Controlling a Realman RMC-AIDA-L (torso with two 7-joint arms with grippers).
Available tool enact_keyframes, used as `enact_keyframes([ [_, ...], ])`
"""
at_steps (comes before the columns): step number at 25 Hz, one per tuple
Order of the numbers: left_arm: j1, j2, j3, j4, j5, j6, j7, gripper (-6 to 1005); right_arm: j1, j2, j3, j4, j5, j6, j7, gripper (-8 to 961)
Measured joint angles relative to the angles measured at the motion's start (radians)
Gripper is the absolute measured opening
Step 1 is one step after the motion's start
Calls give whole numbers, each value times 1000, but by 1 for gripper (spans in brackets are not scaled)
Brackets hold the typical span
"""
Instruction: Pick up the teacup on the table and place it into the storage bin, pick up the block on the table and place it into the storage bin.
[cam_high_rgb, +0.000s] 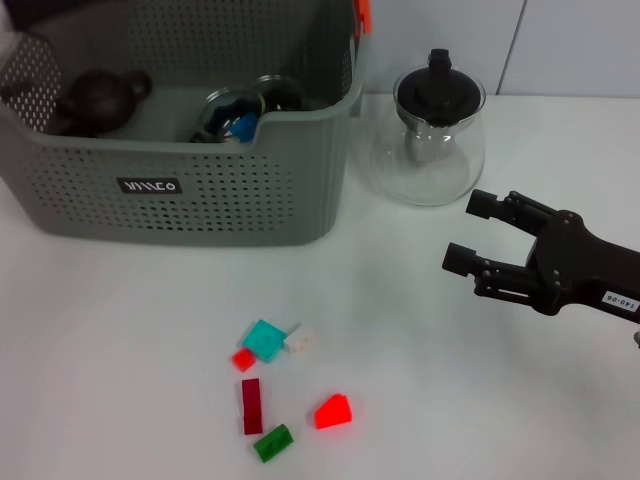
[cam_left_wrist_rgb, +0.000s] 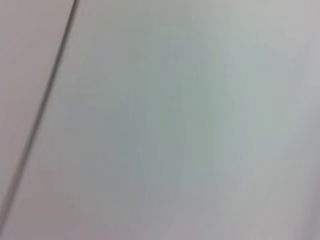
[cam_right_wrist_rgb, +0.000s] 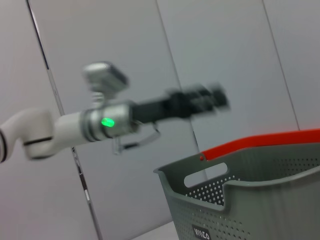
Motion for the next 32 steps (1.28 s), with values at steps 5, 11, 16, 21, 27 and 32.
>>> enact_keyframes([
  [5,80,13,-122,-69,-247,359,144,717,-1,0,0,0,0,0,0,945],
  [11,171,-5,-196,-84,-19,574,365,720,-4,0,0,0,0,0,0,945],
  [16,259,-58,-192,-111,222,590,655,721,-6,2,0,0,0,-1,6,945],
  [21,273,-66,-192,-255,378,520,877,723,-6,2,0,0,0,-1,7,945],
  [27,275,-69,-190,-406,471,380,1064,724,-7,2,0,1,-5,0,8,945],
  [32,271,-70,-192,-435,489,370,1085,726,-10,2,0,2,-3,0,8,945],
])
